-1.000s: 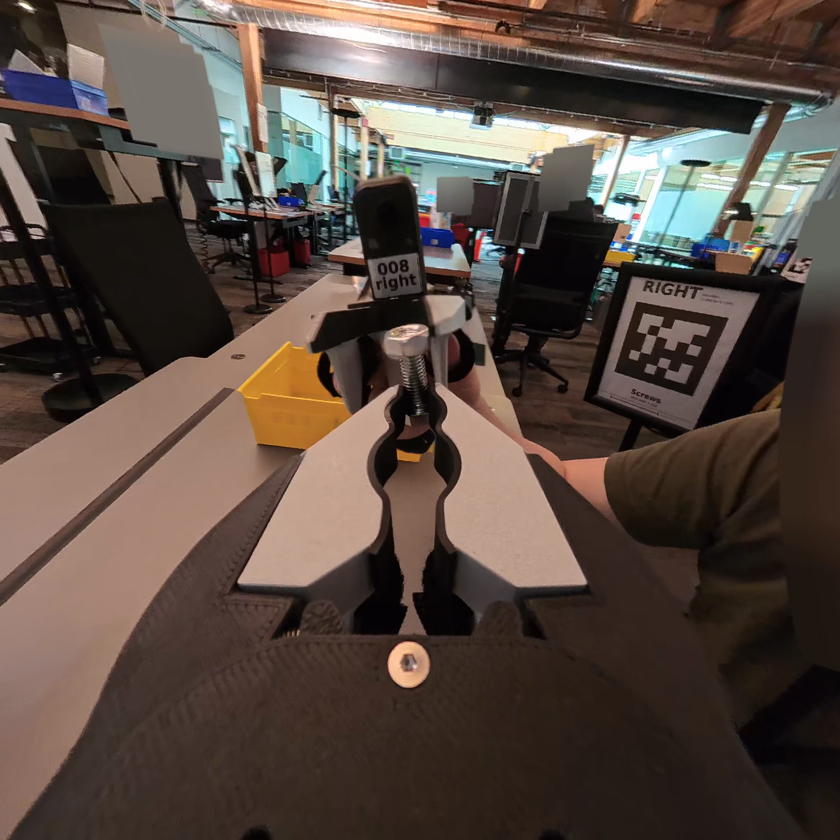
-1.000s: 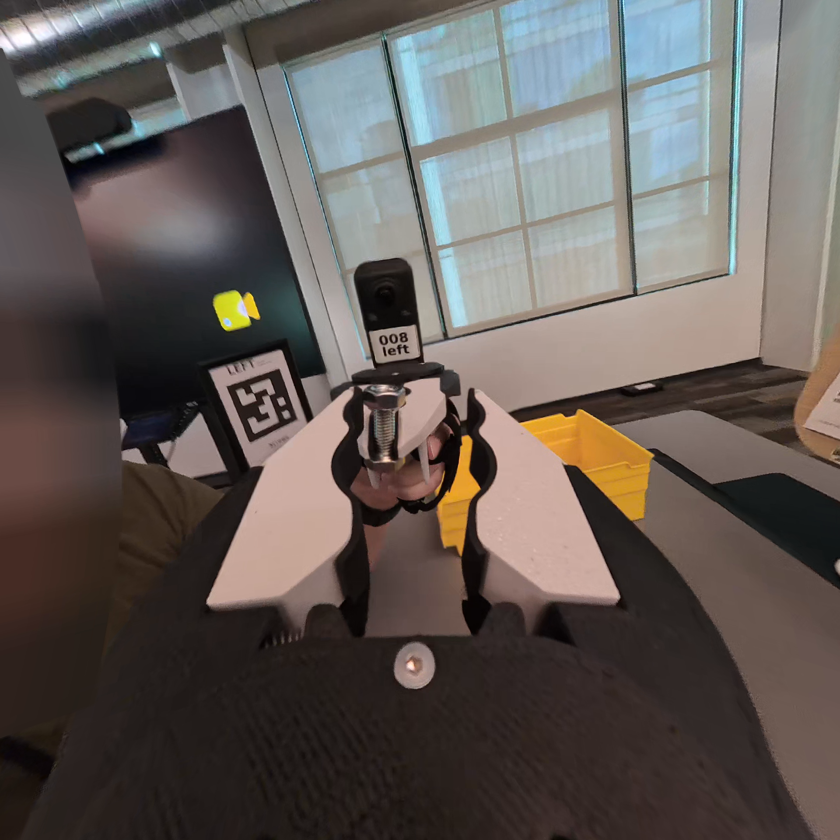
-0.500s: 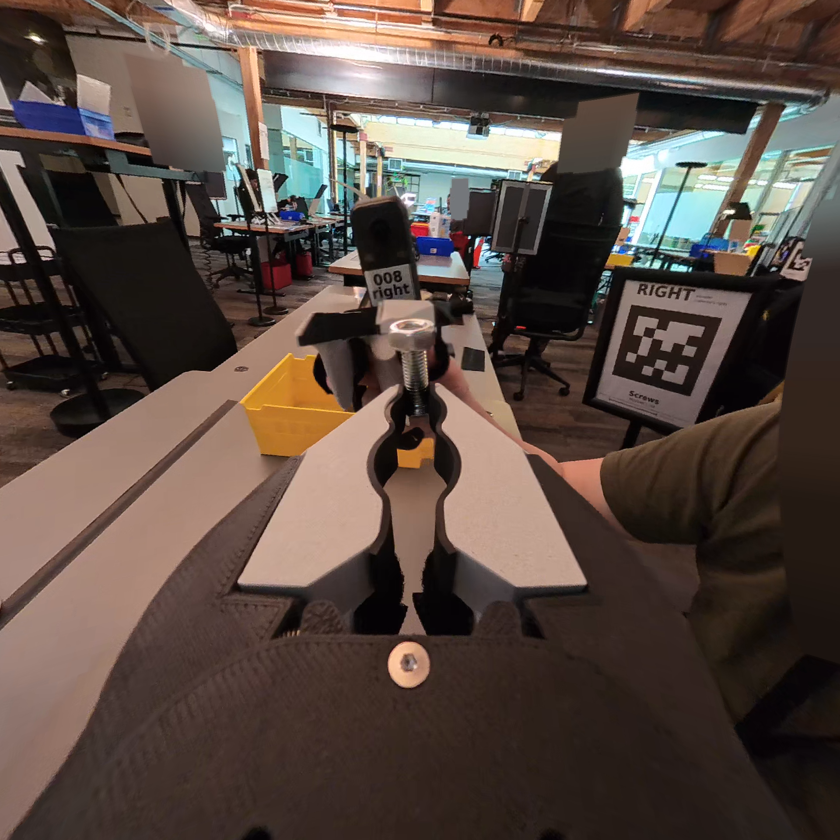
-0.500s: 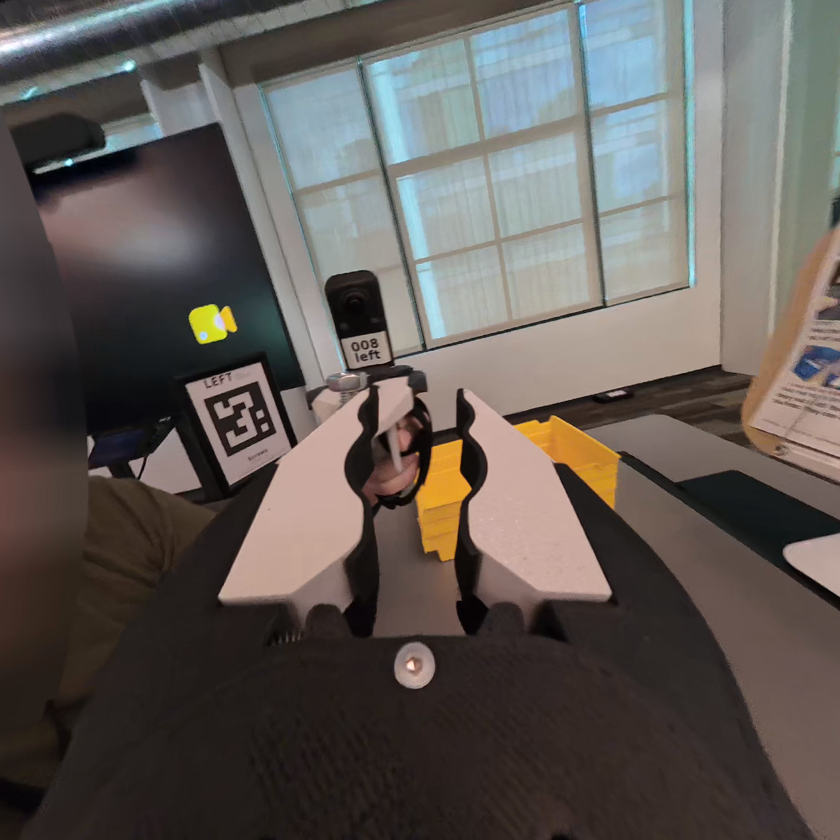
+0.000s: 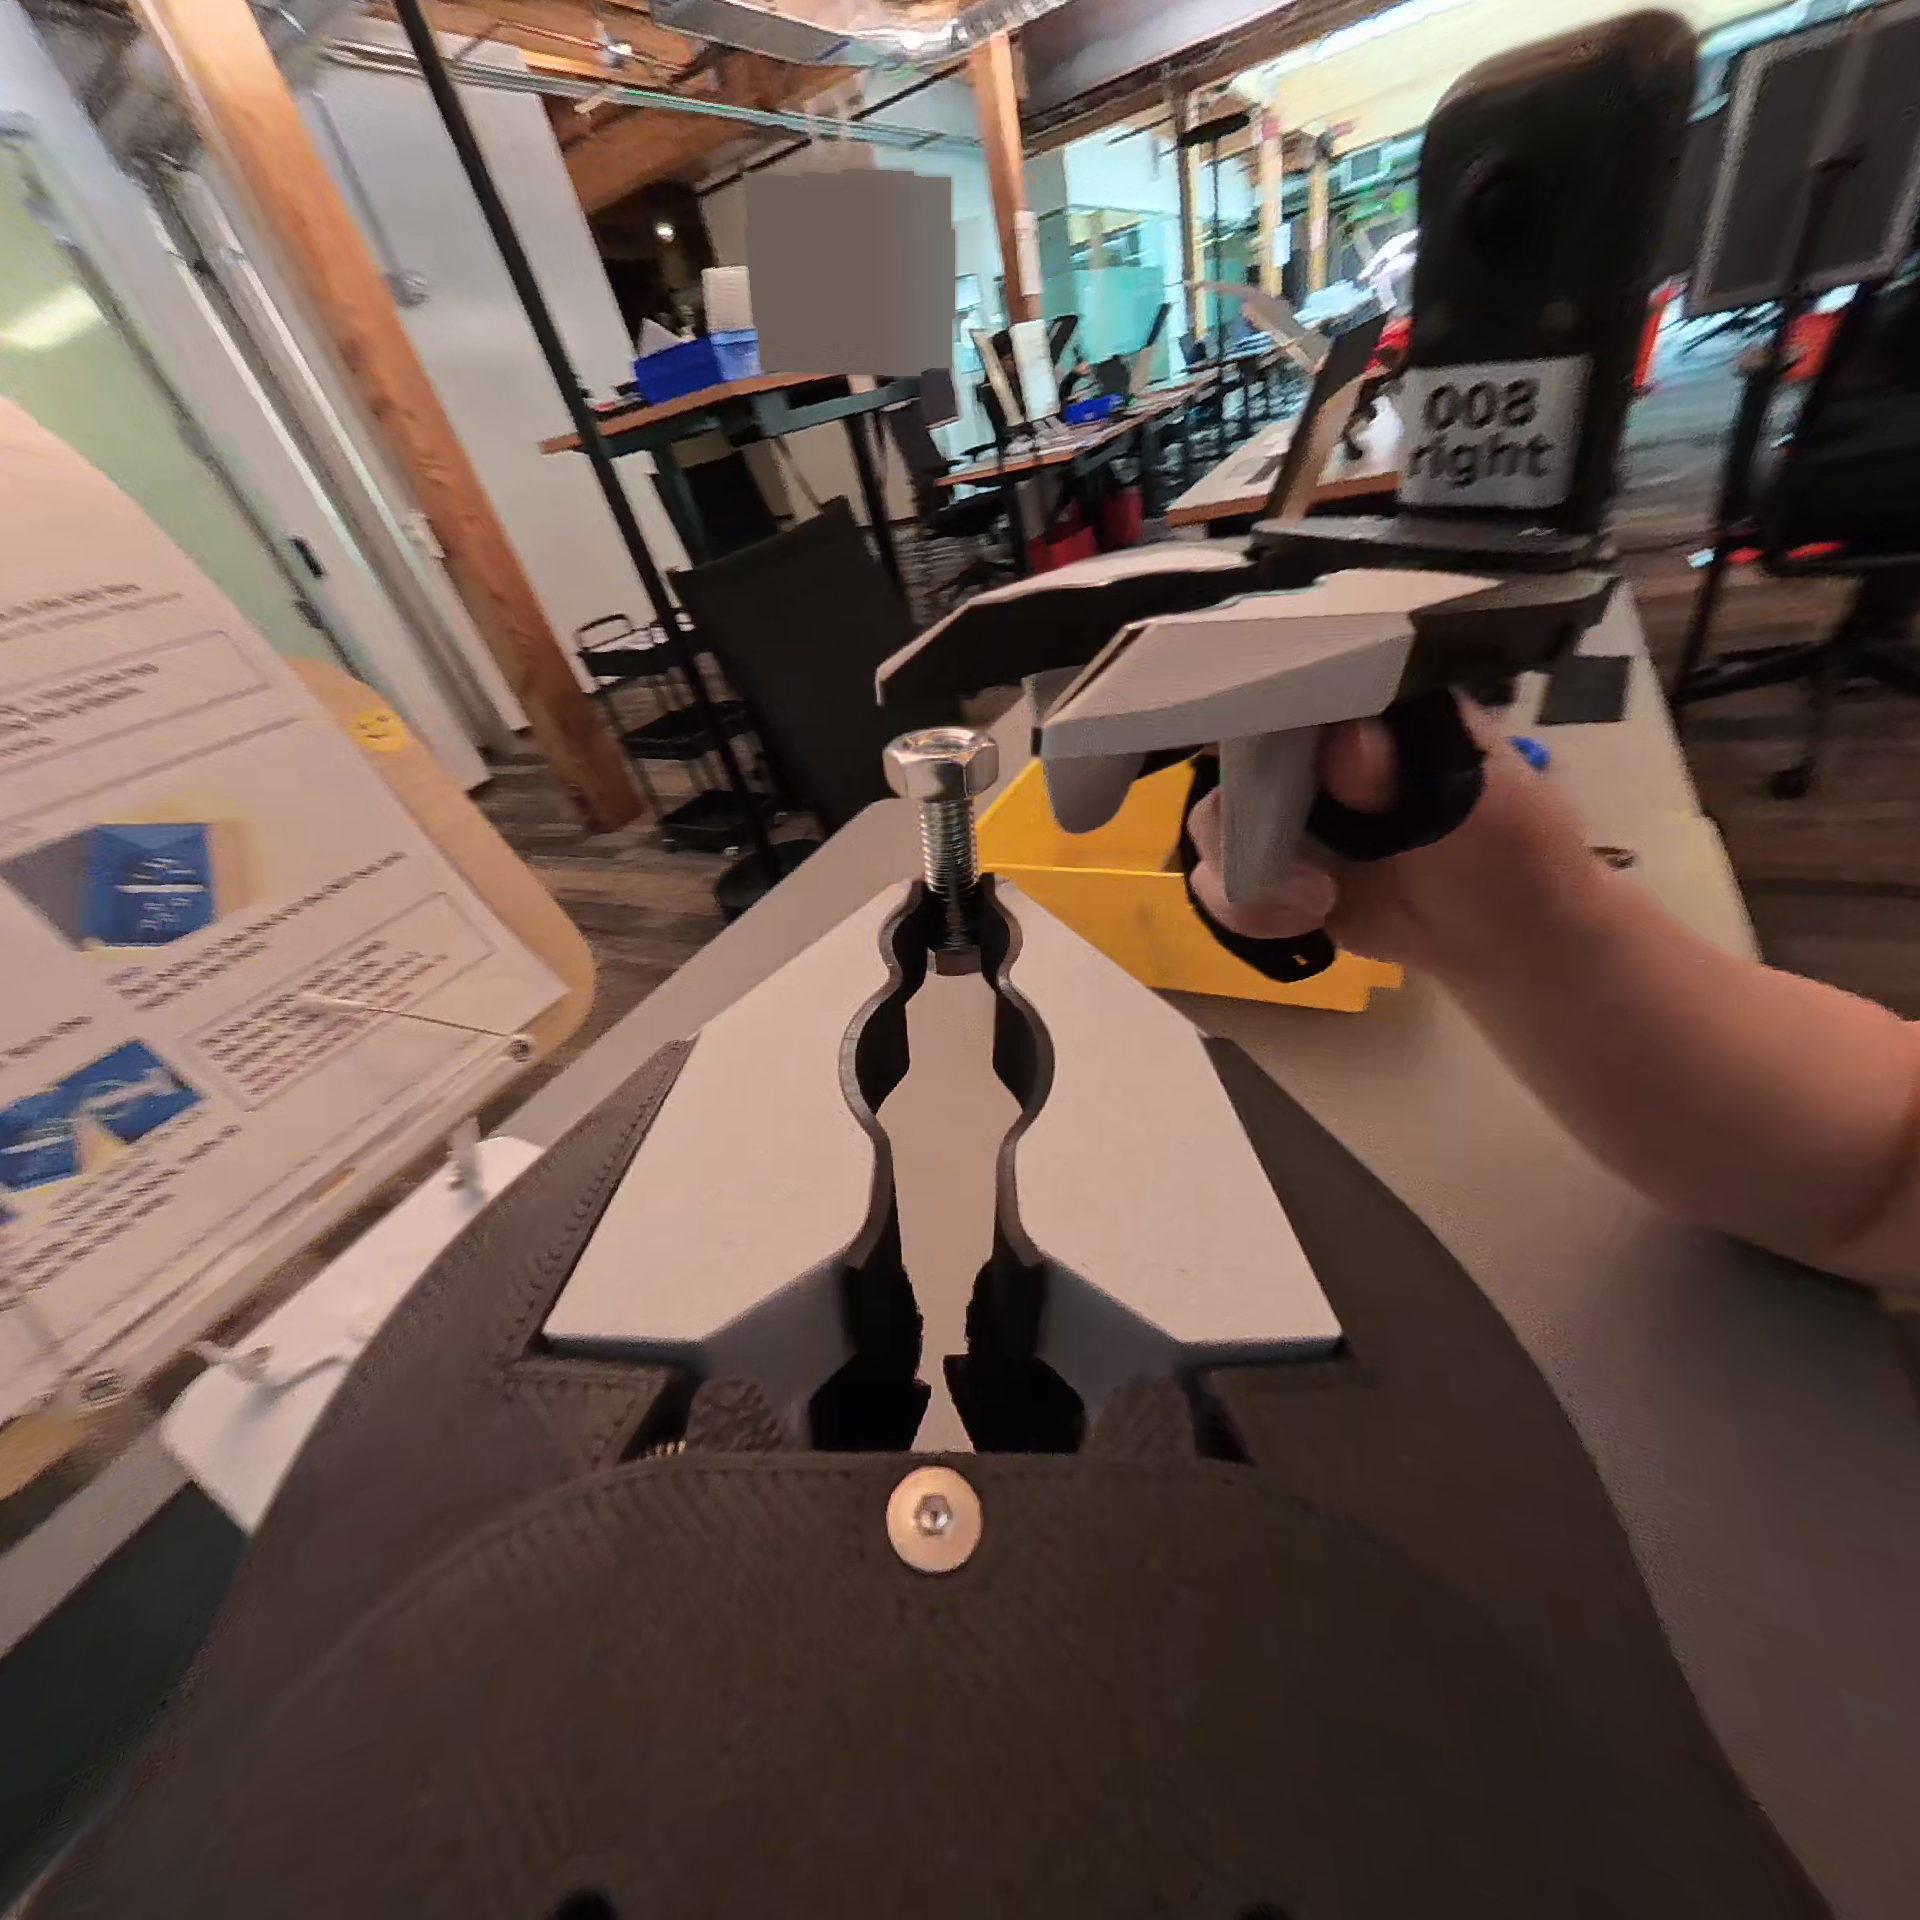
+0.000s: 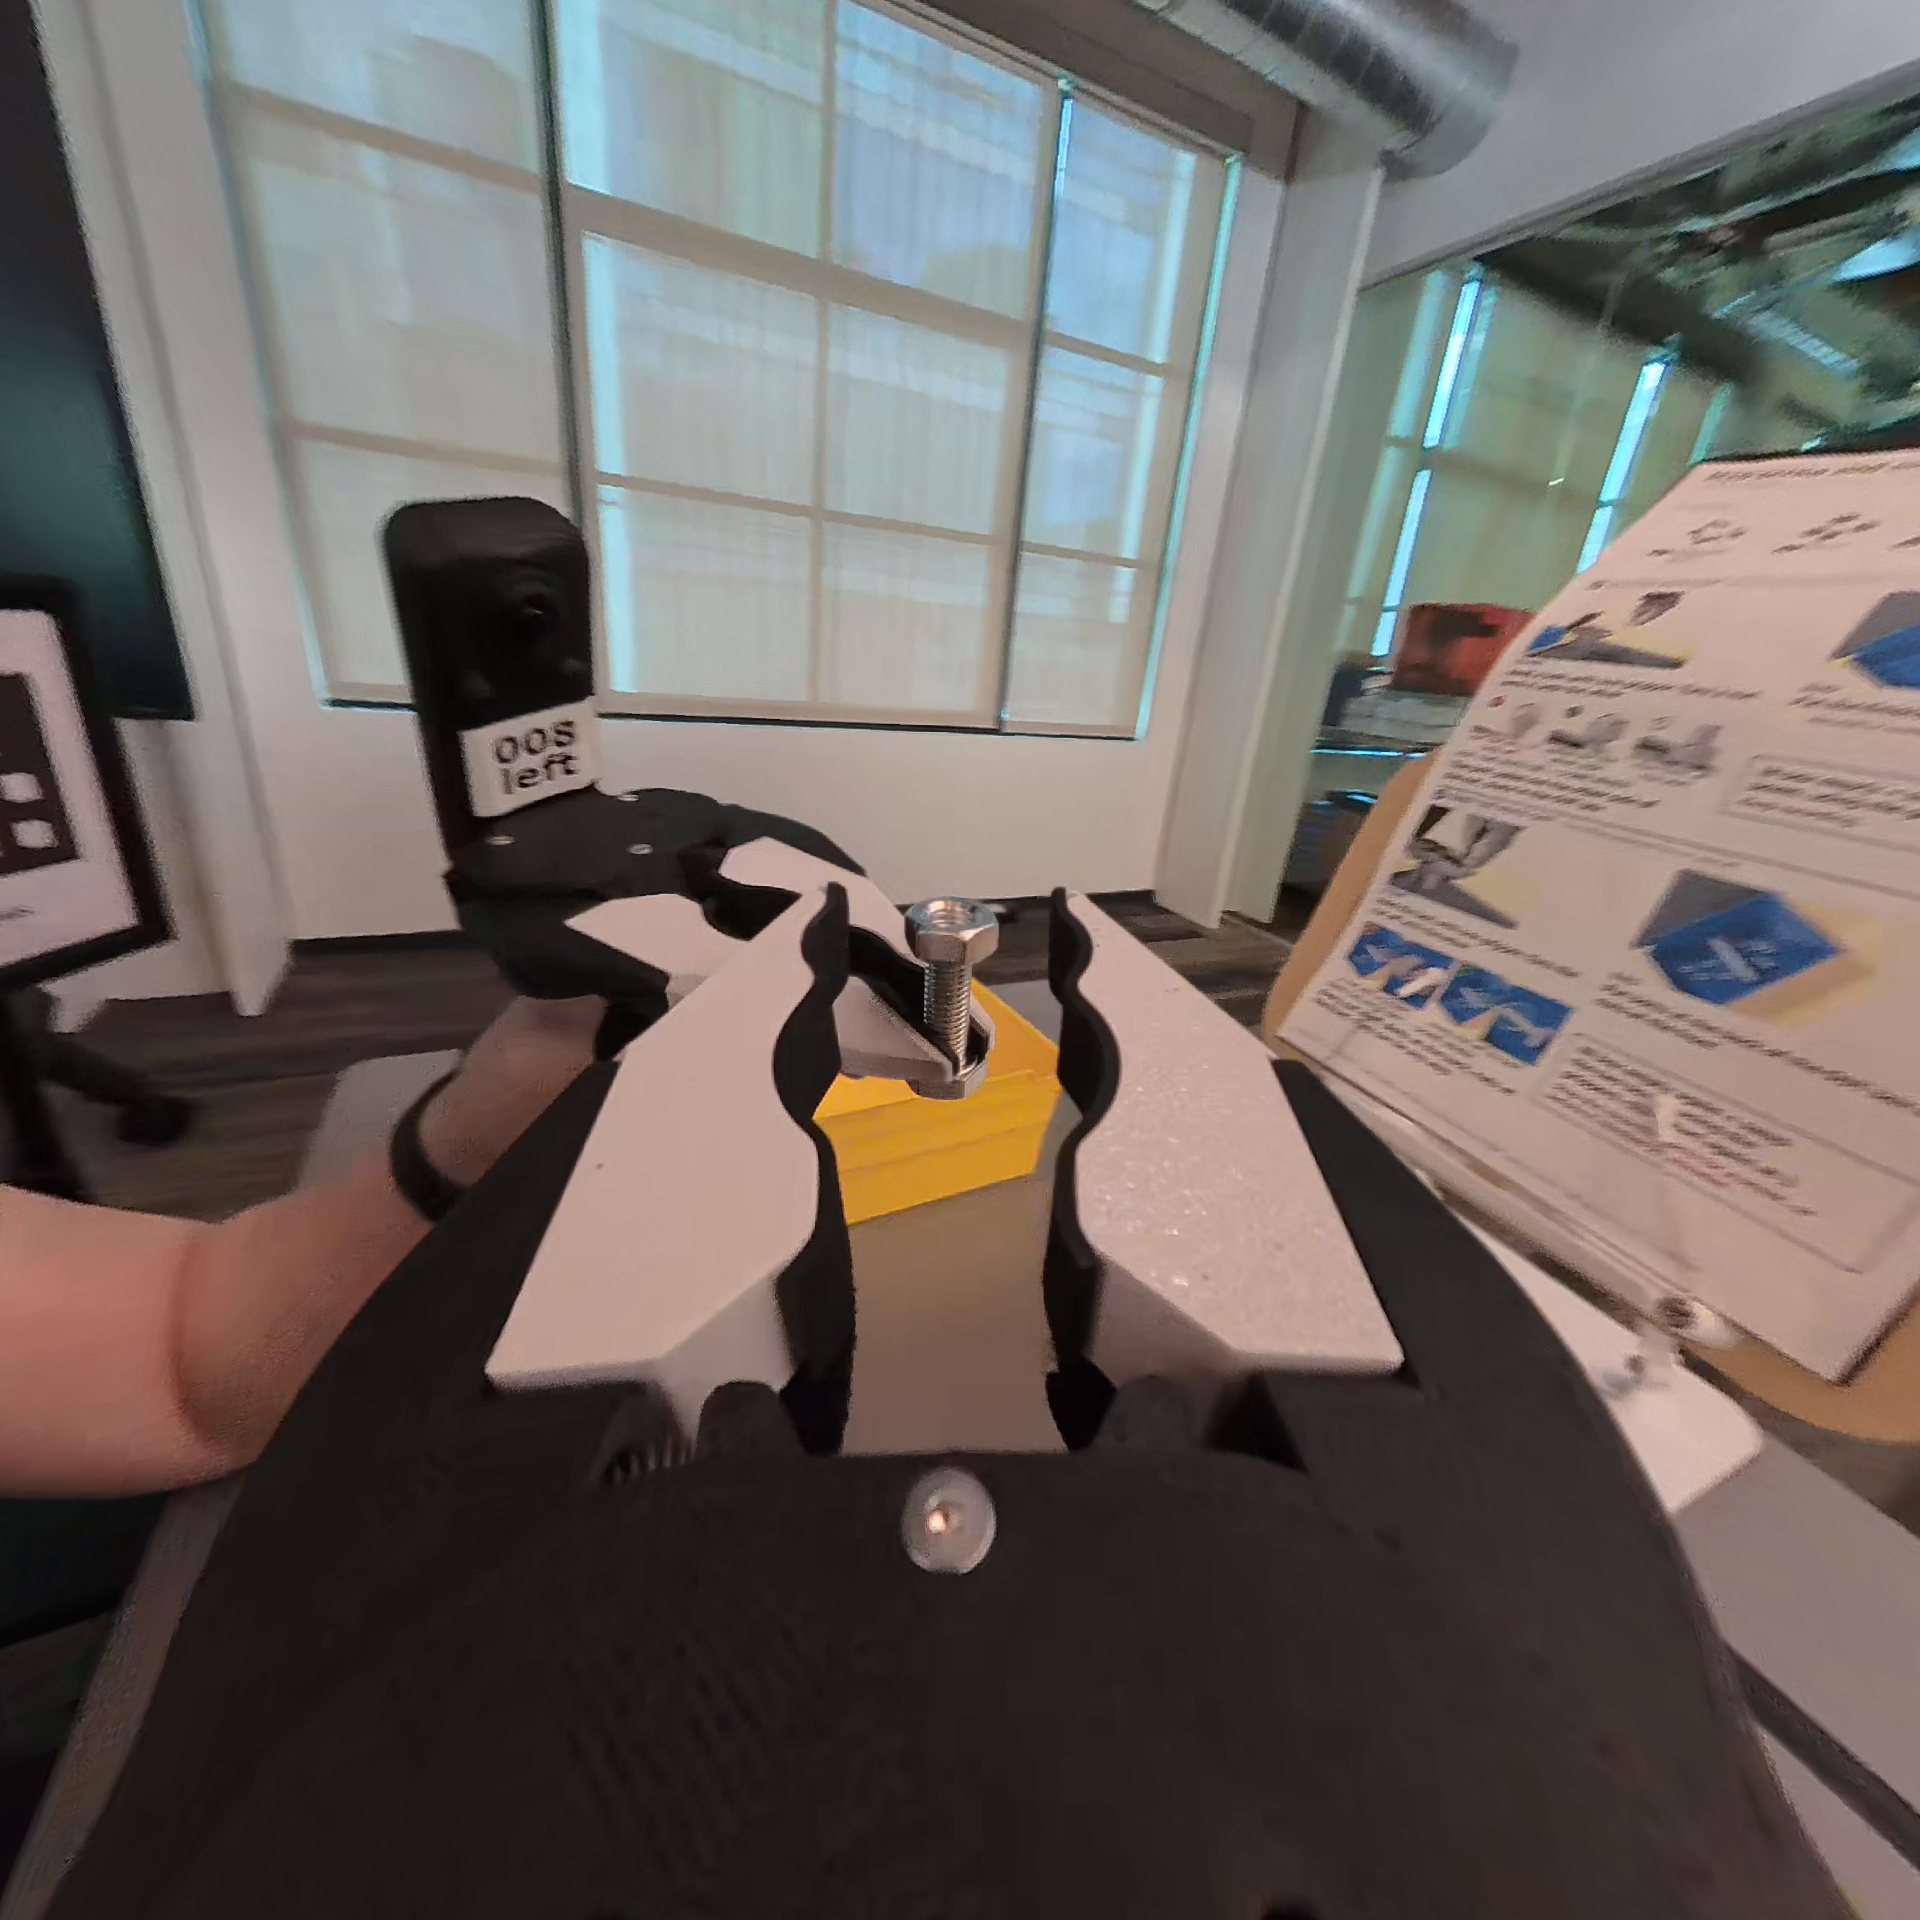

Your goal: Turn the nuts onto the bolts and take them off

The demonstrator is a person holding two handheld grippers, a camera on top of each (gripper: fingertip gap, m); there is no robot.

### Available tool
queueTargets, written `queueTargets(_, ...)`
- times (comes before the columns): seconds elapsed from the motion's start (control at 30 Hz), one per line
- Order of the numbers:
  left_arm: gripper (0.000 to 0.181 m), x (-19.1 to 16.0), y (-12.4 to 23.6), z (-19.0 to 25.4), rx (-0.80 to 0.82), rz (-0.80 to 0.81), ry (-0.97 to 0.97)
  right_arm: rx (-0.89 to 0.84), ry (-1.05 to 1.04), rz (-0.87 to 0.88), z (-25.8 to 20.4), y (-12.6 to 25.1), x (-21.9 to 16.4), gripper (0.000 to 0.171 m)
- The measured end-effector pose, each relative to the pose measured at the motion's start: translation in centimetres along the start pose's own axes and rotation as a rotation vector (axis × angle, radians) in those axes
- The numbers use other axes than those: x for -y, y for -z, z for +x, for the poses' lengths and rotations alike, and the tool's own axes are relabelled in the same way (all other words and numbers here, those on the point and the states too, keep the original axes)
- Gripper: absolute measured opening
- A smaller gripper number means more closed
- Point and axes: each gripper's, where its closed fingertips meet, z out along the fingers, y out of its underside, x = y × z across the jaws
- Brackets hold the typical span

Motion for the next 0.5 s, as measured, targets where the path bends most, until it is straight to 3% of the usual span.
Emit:
queueTargets(0.27,0.007,0.0,-0.4,0.6,0.038,-0.013,-0.068,-0.028,0.039,-0.054,0.0,-0.4,-1.0,0.024)
queueTargets(0.5,0.007,0.4,-0.1,1.6,-0.040,-0.004,-0.048,0.125,0.040,-0.034,-1.4,0.0,-0.7,0.018)
